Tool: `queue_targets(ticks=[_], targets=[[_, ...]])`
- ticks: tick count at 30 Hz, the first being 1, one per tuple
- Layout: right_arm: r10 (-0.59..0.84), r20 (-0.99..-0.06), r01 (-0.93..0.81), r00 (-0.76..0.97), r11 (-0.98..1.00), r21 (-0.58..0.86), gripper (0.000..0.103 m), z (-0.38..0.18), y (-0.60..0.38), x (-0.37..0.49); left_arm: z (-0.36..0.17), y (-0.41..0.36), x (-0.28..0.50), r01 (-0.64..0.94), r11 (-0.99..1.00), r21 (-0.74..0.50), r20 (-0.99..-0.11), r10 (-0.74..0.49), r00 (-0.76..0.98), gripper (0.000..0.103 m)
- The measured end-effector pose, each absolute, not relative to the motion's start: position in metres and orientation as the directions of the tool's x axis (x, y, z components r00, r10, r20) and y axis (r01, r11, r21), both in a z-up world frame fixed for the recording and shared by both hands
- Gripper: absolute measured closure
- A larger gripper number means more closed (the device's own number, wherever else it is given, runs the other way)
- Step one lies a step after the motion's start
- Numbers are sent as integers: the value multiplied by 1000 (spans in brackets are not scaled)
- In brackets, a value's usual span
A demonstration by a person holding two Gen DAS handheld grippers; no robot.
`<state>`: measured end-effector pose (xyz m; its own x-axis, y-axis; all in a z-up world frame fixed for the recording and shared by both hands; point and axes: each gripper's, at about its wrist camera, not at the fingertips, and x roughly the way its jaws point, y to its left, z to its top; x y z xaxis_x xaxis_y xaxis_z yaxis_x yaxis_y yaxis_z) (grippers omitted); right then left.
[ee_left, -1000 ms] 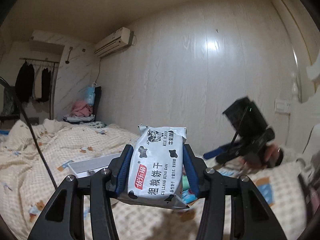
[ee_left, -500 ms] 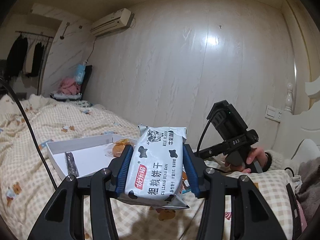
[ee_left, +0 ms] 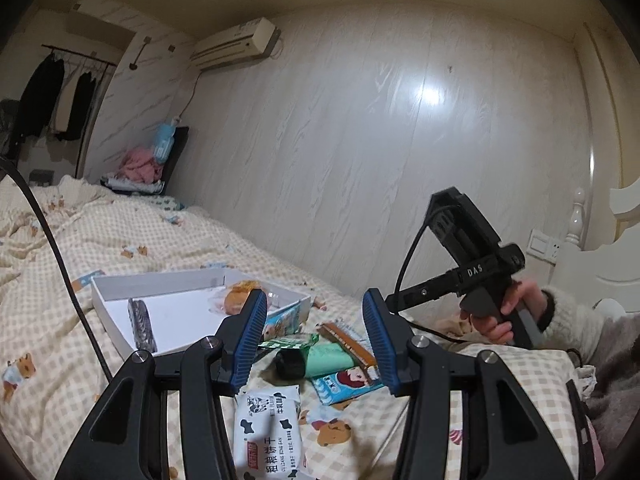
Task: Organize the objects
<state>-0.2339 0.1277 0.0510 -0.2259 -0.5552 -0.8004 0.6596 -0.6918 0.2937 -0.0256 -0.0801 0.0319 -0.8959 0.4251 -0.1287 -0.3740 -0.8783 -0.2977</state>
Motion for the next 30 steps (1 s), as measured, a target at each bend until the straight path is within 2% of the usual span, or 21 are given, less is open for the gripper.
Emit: queue_targets(ticks=[3, 7, 9, 11, 13, 14, 20, 30], targets=[[-512, -836, 659, -196, -700, 274, 1, 50, 119, -228, 30, -77, -28, -330, -912, -246, -175, 376, -910, 49], [-455, -872, 675, -180, -702, 227, 1, 40, 107, -220, 17, -74, -49, -275, -937, -216, -349, 337, -874, 48], [-444, -883, 675, -153, -699, 235, 1, 38, 104, -218, 8, -74, -61, -265, -937, -229, -438, 342, -831, 44], [-435, -888, 677, -147, -699, 230, 1, 39, 104, -214, -4, -73, -73, -245, -940, -236, -522, 335, -785, 31], [-437, -887, 685, -149, -693, 226, 1, 42, 103, -211, -20, -69, -90, -197, -957, -215, -619, 289, -730, 29], [-438, -886, 689, -153, -690, 222, 1, 44, 103, -209, -26, -66, -93, -189, -960, -207, -637, 279, -719, 27], [-440, -886, 698, -145, -680, 223, 1, 45, 101, -205, -35, -59, -88, -206, -957, -204, -638, 289, -714, 22], [-440, -892, 684, -104, -683, 257, 1, 41, 99, -205, -31, -43, -84, -248, -958, -143, -651, 280, -706, 24]])
